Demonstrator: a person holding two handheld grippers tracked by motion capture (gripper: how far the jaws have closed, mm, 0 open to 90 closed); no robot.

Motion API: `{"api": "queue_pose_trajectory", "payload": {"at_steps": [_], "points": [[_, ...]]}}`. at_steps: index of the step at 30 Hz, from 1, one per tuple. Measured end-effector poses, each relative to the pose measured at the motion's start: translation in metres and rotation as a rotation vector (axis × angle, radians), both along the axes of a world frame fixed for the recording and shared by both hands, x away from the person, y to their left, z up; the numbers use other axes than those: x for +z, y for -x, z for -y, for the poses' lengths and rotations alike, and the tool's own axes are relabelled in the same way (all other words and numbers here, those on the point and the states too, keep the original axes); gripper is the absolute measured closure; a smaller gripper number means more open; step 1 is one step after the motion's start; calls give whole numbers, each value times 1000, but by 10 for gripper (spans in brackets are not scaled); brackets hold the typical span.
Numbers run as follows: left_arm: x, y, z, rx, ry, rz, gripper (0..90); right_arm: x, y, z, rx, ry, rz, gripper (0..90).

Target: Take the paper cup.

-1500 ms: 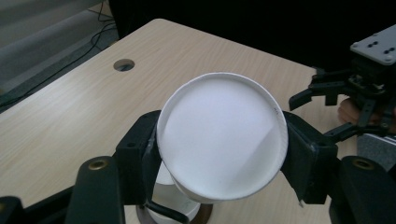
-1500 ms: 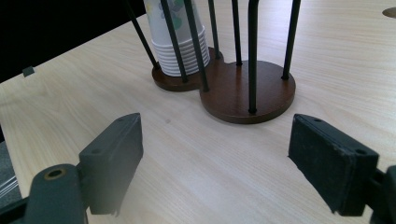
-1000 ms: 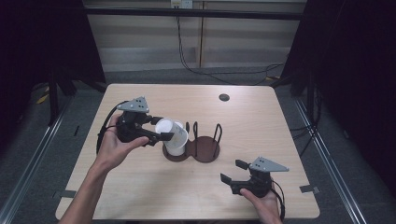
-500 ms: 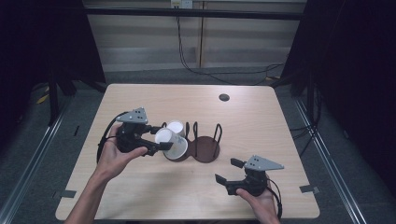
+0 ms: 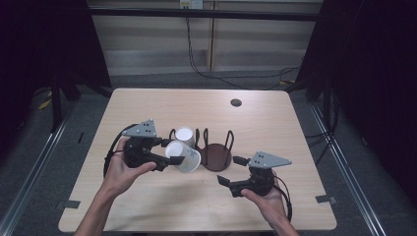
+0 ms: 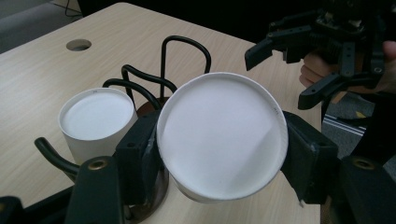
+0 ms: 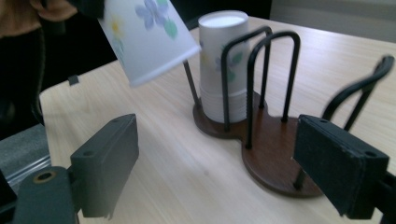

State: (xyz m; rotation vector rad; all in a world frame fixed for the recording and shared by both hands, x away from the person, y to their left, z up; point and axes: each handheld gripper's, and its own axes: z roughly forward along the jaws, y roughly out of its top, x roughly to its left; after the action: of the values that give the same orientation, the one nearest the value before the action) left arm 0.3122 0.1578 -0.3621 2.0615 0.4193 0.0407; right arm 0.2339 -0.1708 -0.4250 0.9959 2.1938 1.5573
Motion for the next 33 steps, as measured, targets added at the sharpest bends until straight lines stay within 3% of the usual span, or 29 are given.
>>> {"api": "queue_pose_trajectory", "payload": {"at_steps": [13,16,20,26,33], "points": [[-4,7,7,-41,9,-38,362,7,-11,-14,92,-51,-2,139],[-4,9,10,-60,2,-41,362,9,-15,-17,139,-63,-21,138],[-5,11,15,-84,6,-51,361,13,-19,-24,181,-84,-4,136],[-4,14,20,-116,42,-69,361,11,-20,-29,214,-72,4,138],[0,14,20,-128,47,-71,361,6,-19,-31,245,-73,-5,137]]}}
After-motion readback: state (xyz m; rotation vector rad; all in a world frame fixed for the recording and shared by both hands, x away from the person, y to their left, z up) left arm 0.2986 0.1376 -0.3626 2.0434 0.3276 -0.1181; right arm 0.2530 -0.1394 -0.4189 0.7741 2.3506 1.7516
